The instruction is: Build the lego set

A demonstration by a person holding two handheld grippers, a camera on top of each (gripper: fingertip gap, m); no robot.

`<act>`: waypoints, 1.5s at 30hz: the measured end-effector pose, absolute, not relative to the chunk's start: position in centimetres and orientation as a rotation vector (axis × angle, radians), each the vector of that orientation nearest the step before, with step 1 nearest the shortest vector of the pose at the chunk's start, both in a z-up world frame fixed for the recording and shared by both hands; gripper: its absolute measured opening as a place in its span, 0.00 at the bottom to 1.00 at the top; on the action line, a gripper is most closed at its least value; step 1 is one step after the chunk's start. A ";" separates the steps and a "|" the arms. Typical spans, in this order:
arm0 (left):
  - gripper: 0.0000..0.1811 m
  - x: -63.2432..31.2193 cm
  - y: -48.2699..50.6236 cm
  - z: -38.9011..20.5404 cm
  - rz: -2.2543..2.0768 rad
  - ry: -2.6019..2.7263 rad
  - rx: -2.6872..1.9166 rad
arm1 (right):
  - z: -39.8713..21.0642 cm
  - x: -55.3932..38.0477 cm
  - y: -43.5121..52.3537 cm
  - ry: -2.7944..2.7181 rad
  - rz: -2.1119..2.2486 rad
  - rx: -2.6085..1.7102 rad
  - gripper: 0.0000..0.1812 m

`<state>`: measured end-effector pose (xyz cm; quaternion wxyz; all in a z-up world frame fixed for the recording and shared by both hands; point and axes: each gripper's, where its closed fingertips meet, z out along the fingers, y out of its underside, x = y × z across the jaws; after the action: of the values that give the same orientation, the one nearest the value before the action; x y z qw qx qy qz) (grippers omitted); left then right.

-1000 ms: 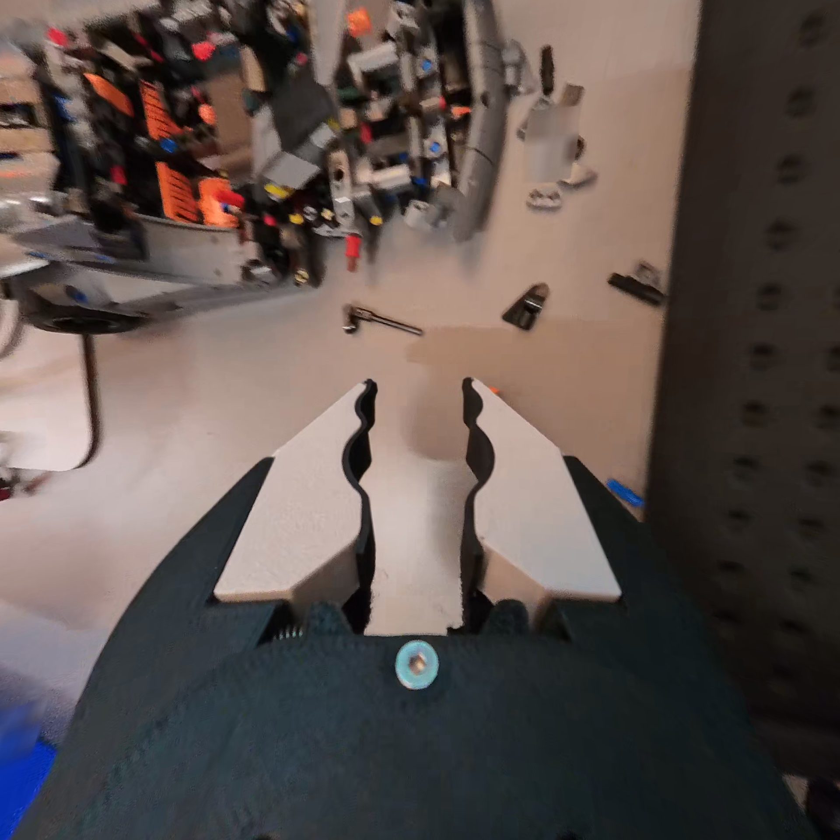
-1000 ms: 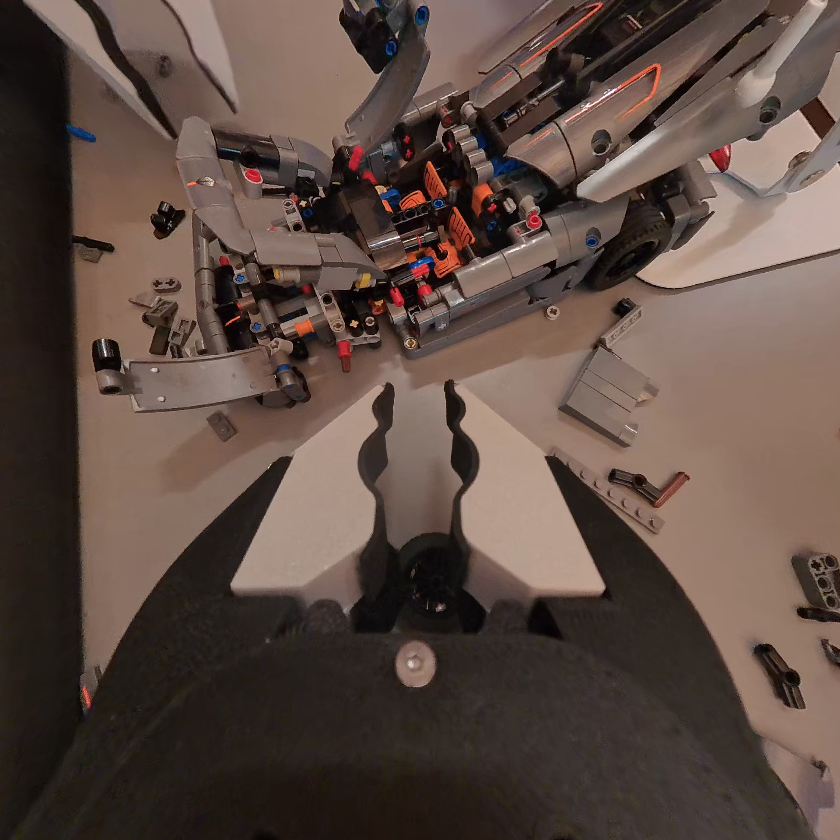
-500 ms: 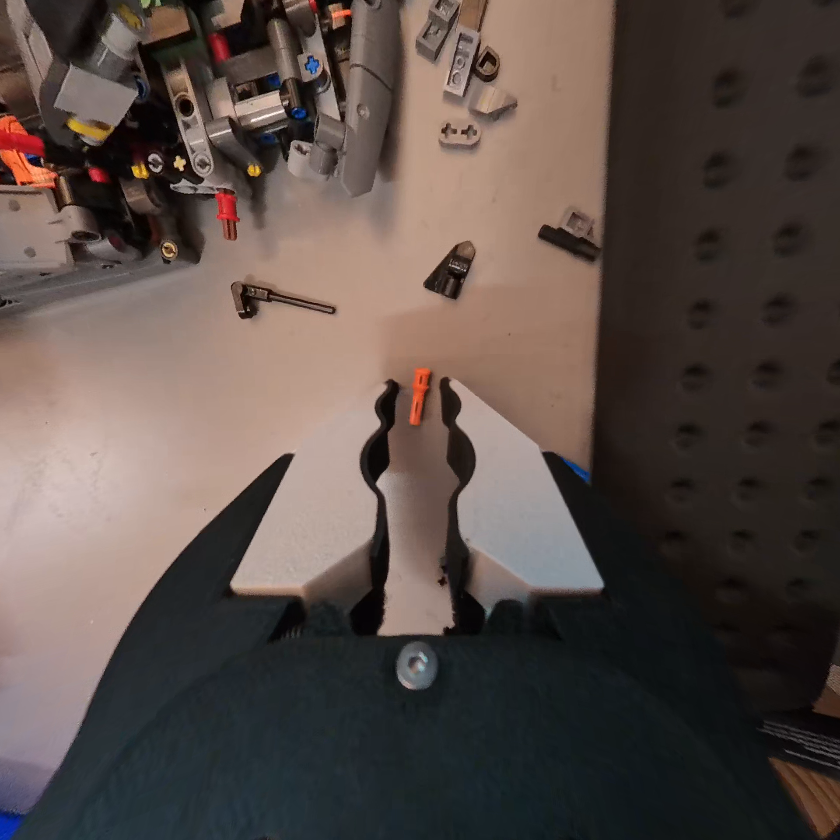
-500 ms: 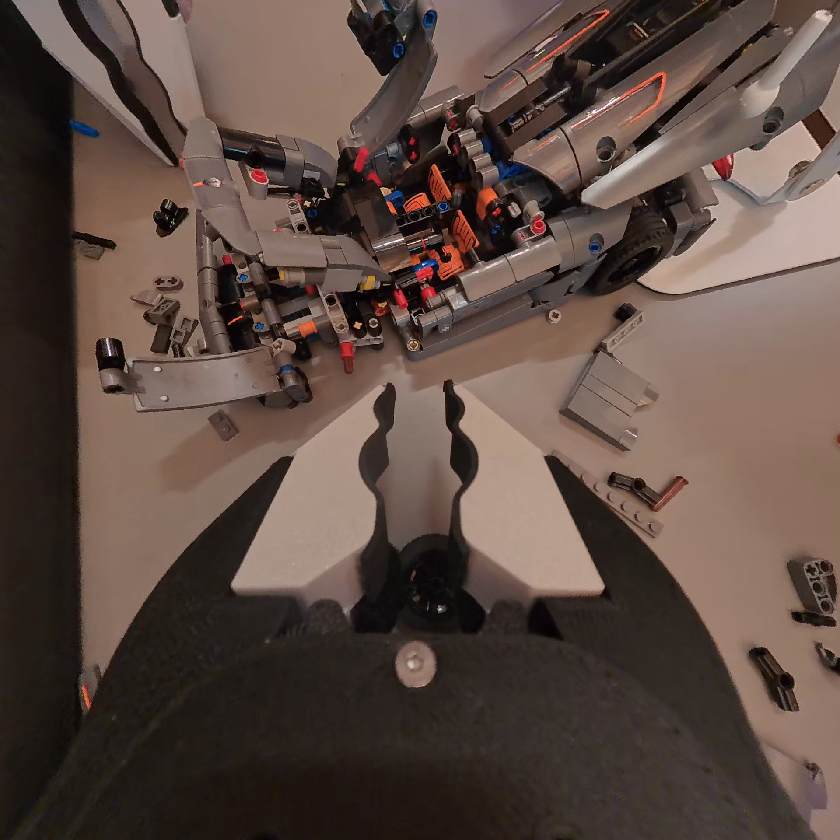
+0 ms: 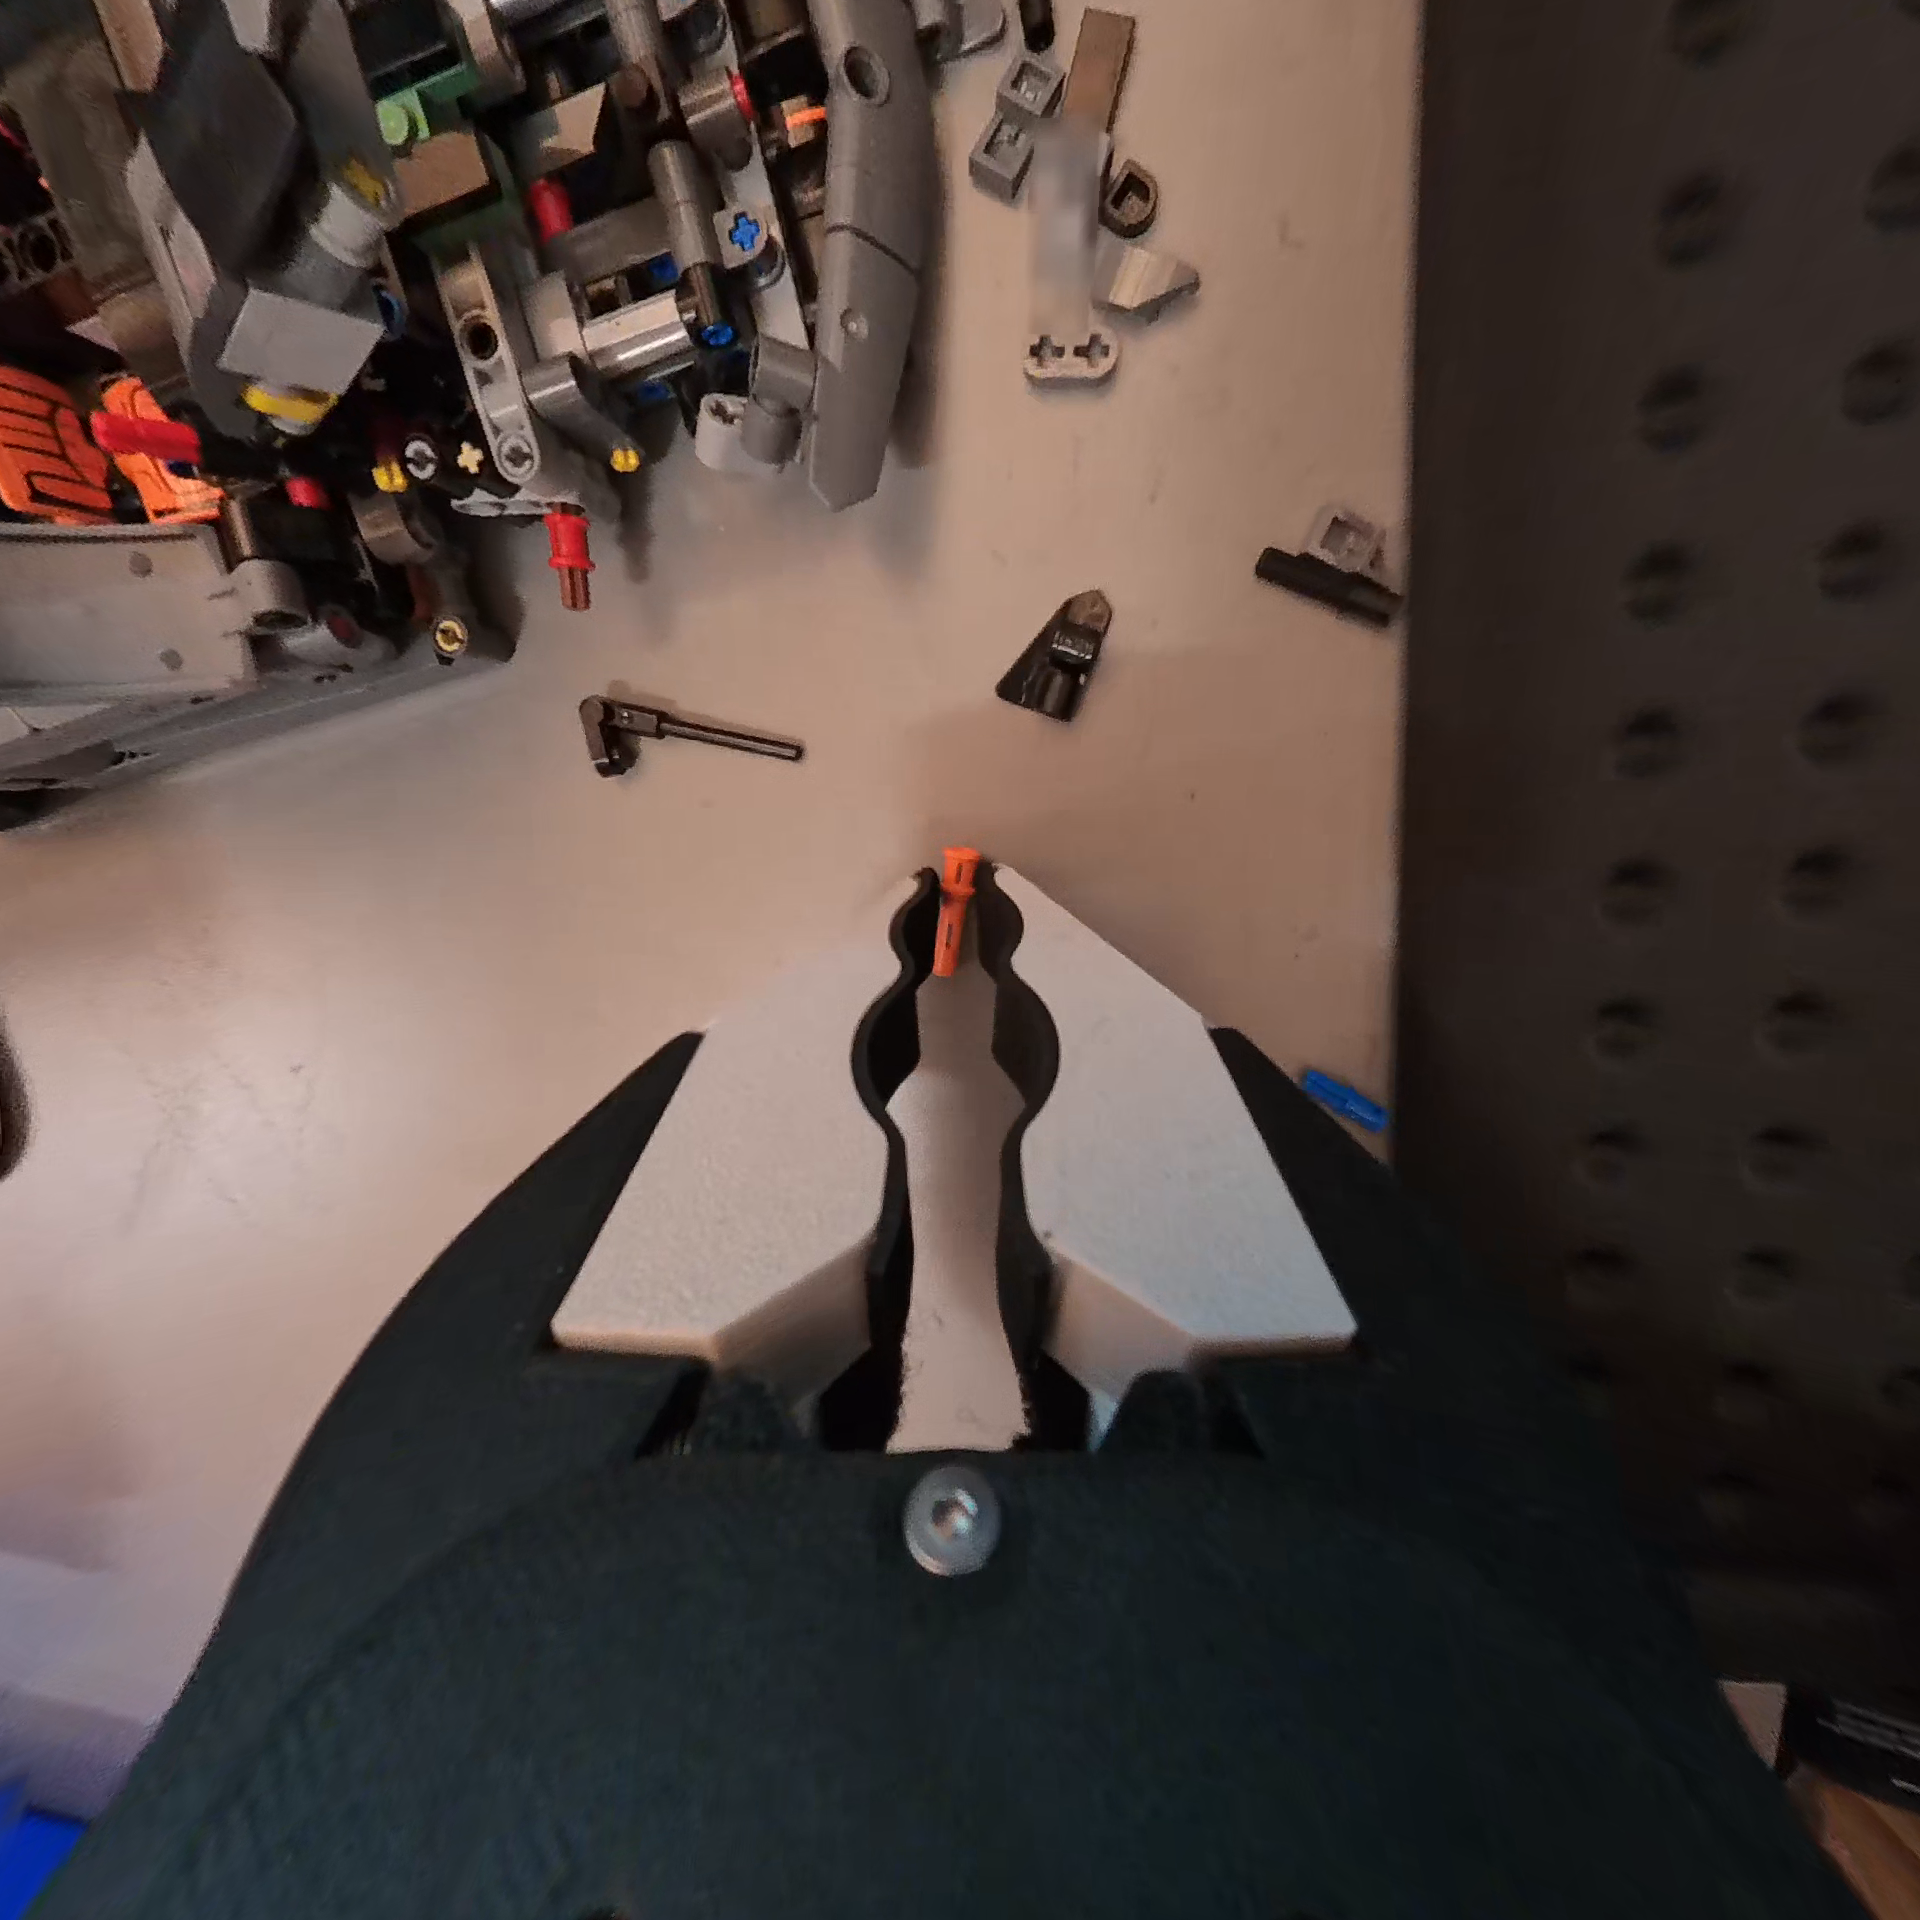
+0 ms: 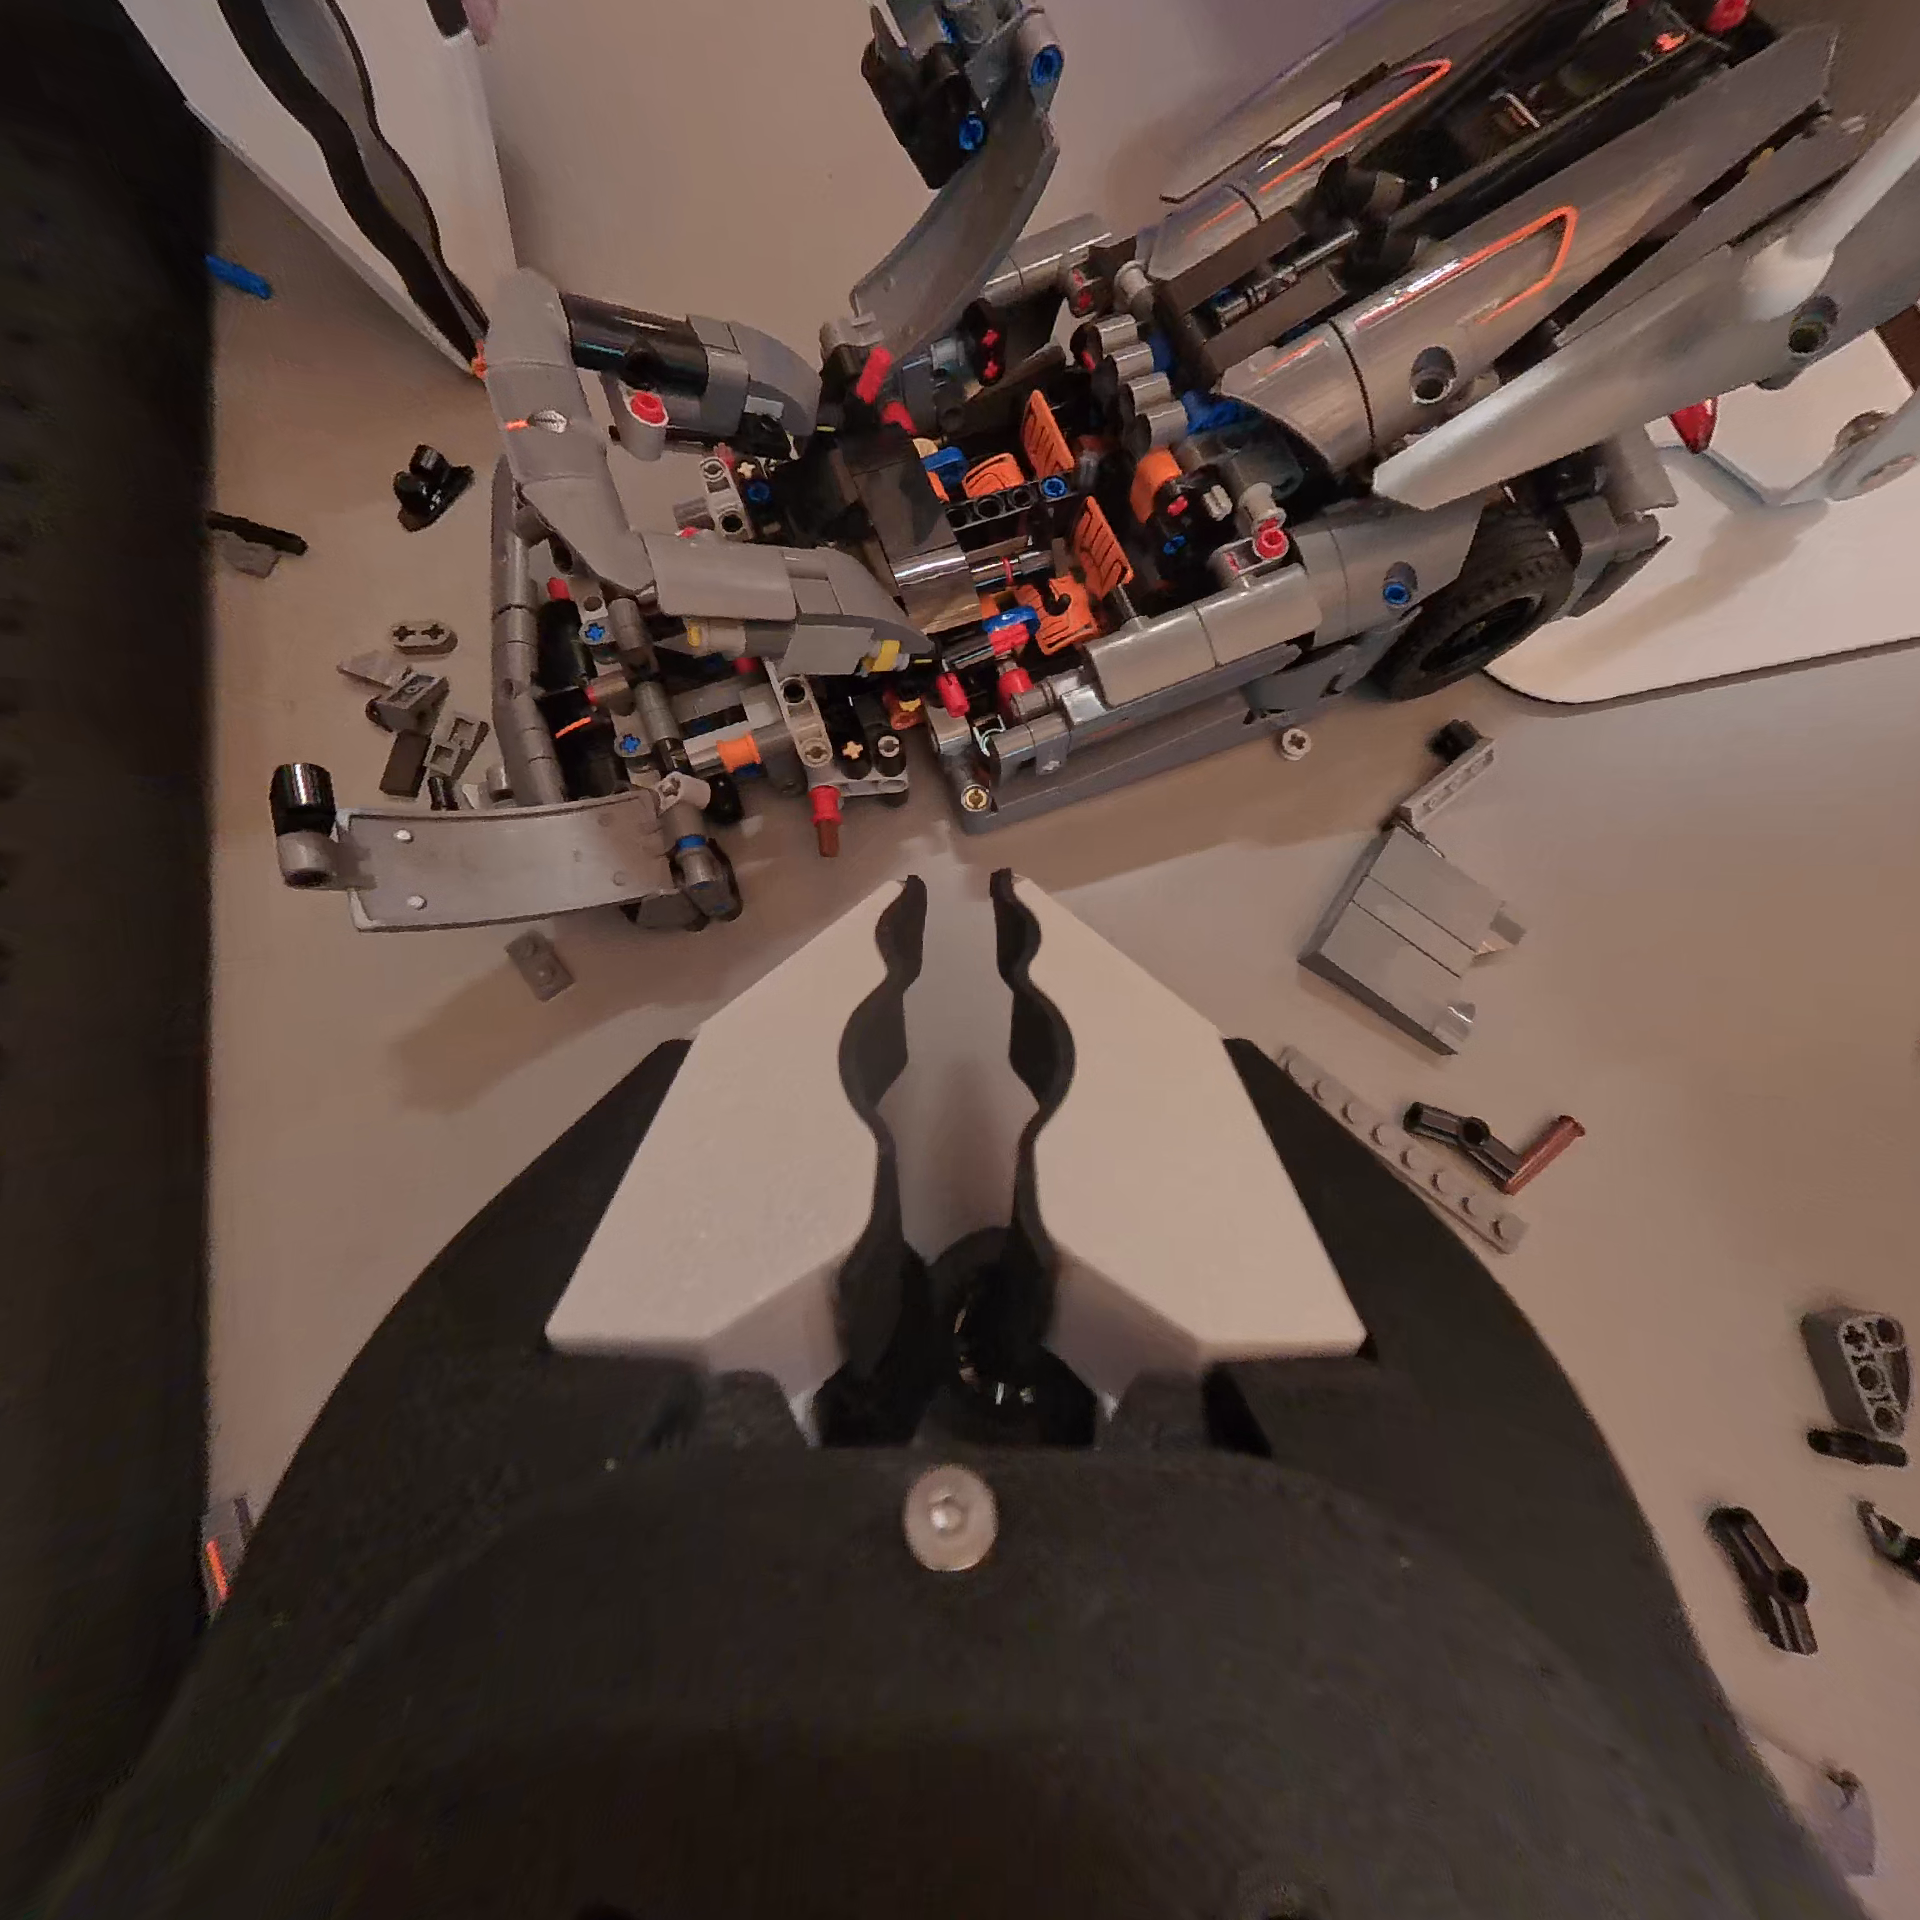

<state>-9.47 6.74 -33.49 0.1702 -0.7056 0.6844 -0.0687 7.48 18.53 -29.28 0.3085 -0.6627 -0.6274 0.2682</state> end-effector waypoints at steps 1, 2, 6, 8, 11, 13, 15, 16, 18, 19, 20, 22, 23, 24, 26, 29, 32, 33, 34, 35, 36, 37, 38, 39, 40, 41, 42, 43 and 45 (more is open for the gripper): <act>0.02 -9.5 6.8 -33.4 -0.190 1.941 -2.004 | -29.3 7.4 18.6 -1.656 0.708 -1.750 0.07; 0.02 -9.5 7.0 -33.3 -0.182 1.932 -1.998 | -29.2 7.4 18.6 -1.651 0.708 -1.750 0.08; 0.02 -9.2 7.9 -32.9 -0.152 1.888 -1.967 | -29.0 7.5 18.9 -1.631 0.709 -1.752 0.09; 0.02 -8.9 8.1 -32.9 -0.145 1.883 -1.949 | -29.0 7.5 19.0 -1.628 0.709 -1.750 0.09; 0.02 -8.5 8.1 -32.7 -0.146 1.883 -1.933 | -29.0 7.5 18.9 -1.632 0.707 -1.750 0.08; 0.02 -7.8 8.2 -32.3 -0.145 1.867 -1.906 | -28.9 7.4 18.9 -1.628 0.705 -1.749 0.08; 0.02 -7.2 8.6 -31.6 -0.102 1.864 -1.857 | -28.6 7.5 19.1 -1.609 0.706 -1.748 0.08; 0.02 -6.8 8.9 -31.1 -0.065 1.855 -1.820 | -28.2 7.4 19.0 -1.603 0.719 -1.728 0.08; 0.02 -5.9 9.2 -30.0 -0.007 1.834 -1.737 | -26.2 6.7 17.2 -1.635 0.811 -1.585 0.03; 0.02 -5.4 9.4 -29.2 0.026 1.817 -1.689 | -24.6 6.3 15.5 -1.665 0.869 -1.458 0.00; 0.02 -4.9 9.5 -28.6 0.042 1.806 -1.645 | -23.2 5.9 14.0 -1.683 0.908 -1.344 0.00; 0.02 -4.0 9.7 -27.1 0.093 1.772 -1.558 | -21.7 5.1 11.9 -1.711 0.917 -1.231 0.00; 0.02 -3.6 9.6 -26.6 0.113 1.769 -1.525 | -21.4 4.6 10.9 -1.734 0.910 -1.190 0.00; 0.02 -3.3 9.6 -26.0 0.144 1.757 -1.490 | -21.1 4.2 10.0 -1.751 0.908 -1.157 0.00; 0.02 -2.6 9.6 -25.0 0.199 1.743 -1.429 | -21.0 3.1 8.9 -1.757 0.931 -1.151 0.04; 0.02 -1.6 9.6 -23.7 0.320 1.724 -1.332 | -21.8 1.4 8.2 -1.754 0.977 -1.218 0.08; 0.02 -0.4 9.3 -22.9 0.386 1.714 -1.262 | -23.2 0.3 7.8 -1.782 0.963 -1.285 0.08; 0.02 -0.2 9.2 -22.9 0.400 1.726 -1.247 | -23.4 0.1 8.0 -1.780 0.926 -1.287 0.07; 0.02 0.1 9.1 -22.8 0.422 1.729 -1.222 | -23.3 0.0 8.0 -1.772 0.914 -1.283 0.07; 0.02 0.3 9.1 -22.8 0.441 1.737 -1.207 | -23.1 -0.2 7.8 -1.764 0.938 -1.288 0.07; 0.02 0.3 9.1 -22.8 0.459 1.738 -1.198 | -23.1 -0.2 7.8 -1.753 0.959 -1.310 0.07; 0.02 0.2 9.3 -22.8 0.481 1.735 -1.194 | -23.1 -0.2 8.0 -1.743 0.970 -1.328 0.08; 0.02 0.1 9.5 -22.9 0.499 1.731 -1.186 | -23.1 -0.2 8.0 -1.738 0.983 -1.334 0.08; 0.02 0.1 9.5 -23.0 0.505 1.735 -1.179 | -23.1 -0.2 8.0 -1.735 0.994 -1.338 0.08; 0.02 0.1 9.6 -23.0 0.519 1.735 -1.171 | -23.1 -0.2 8.1 -1.726 1.001 -1.348 0.07; 0.02 0.2 9.6 -23.0 0.537 1.735 -1.158 | -23.2 -0.2 8.2 -1.718 1.011 -1.361 0.07; 0.02 0.2 9.6 -23.0 0.555 1.739 -1.150 | -23.2 -0.3 8.3 -1.710 1.028 -1.376 0.07; 0.02 0.3 9.6 -23.0 0.572 1.742 -1.136 | -23.2 -0.3 8.3 -1.700 1.046 -1.392 0.07; 0.02 0.3 9.6 -23.2 0.619 1.756 -1.122 | -23.3 -0.4 8.3 -1.689 1.076 -1.414 0.07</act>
<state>0.27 9.63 -23.15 0.4653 -0.4568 0.7150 0.2523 -0.43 8.32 -23.31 0.3382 -0.5429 -0.6483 0.4129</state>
